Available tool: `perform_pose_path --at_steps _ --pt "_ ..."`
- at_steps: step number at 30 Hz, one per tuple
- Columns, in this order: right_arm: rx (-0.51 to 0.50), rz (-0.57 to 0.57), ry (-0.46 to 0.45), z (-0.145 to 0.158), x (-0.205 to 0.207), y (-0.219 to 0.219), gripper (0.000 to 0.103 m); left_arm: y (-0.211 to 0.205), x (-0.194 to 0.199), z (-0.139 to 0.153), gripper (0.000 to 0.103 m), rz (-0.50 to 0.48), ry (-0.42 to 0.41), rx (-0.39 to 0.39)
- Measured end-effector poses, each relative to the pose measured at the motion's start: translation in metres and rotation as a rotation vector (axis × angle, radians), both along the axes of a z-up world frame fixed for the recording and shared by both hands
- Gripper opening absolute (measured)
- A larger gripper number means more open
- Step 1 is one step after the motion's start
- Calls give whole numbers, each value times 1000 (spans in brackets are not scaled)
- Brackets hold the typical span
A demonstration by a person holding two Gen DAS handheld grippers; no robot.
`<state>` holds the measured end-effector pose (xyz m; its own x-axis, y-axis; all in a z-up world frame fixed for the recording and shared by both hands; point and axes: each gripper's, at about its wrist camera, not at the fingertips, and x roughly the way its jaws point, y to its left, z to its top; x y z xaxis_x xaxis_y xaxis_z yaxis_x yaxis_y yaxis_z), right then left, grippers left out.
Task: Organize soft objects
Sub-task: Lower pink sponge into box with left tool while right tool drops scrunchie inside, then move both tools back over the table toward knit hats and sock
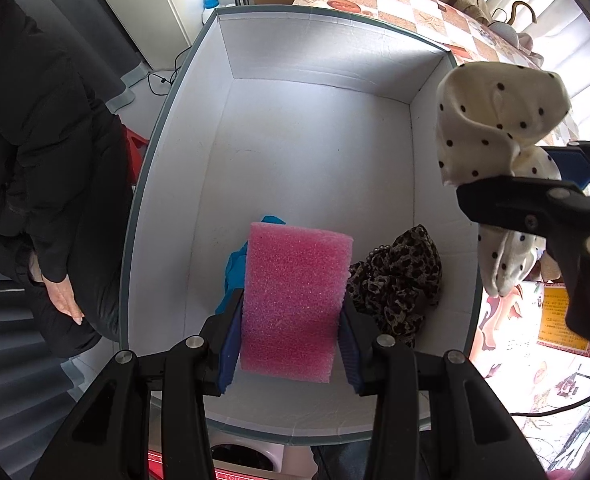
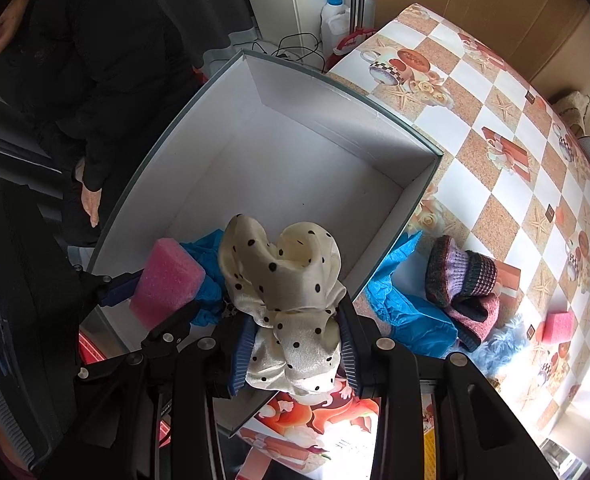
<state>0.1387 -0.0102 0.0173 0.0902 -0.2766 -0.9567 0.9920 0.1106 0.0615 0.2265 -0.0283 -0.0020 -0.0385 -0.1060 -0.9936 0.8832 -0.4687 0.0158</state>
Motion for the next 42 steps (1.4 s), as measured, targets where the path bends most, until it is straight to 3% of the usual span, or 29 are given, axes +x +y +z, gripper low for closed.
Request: perform_pose_path --at_steps 8,9,11,12,13,15,21,23,28,33,38,42 --pt "-8 12 -19 1 4 -7 39 -2 3 2 47 8 34 1" --pt "-9 17 -24 1 5 -8 44 -2 4 3 48 10 43 -7" --pt "-13 22 -35 2 6 -9 45 -1 5 6 57 14 49 -19" --pt "-14 22 -41 2 6 -10 53 -1 5 8 69 18 50 -26" --pt "-15 19 -45 3 5 -10 68 -1 7 11 80 25 61 -31" --pt "-26 3 -41 5 2 -10 84 -2 9 16 81 39 90 -27" --pt "7 -76 -101 8 -23 -5 87 -3 8 28 91 54 124 -57" --pt "14 -118 -121 12 -39 3 103 -4 5 40 92 40 173 -81" --pt "27 -263 -211 26 -96 35 103 -3 -36 74 96 -75 263 -112" --pt "36 -399 -277 48 -167 80 103 1 -99 86 96 -196 308 -34" --pt "81 -489 -227 46 -240 112 103 0 -170 63 96 -268 242 79" --pt "181 -535 -231 0 -276 117 103 -7 -217 28 96 -278 157 154"
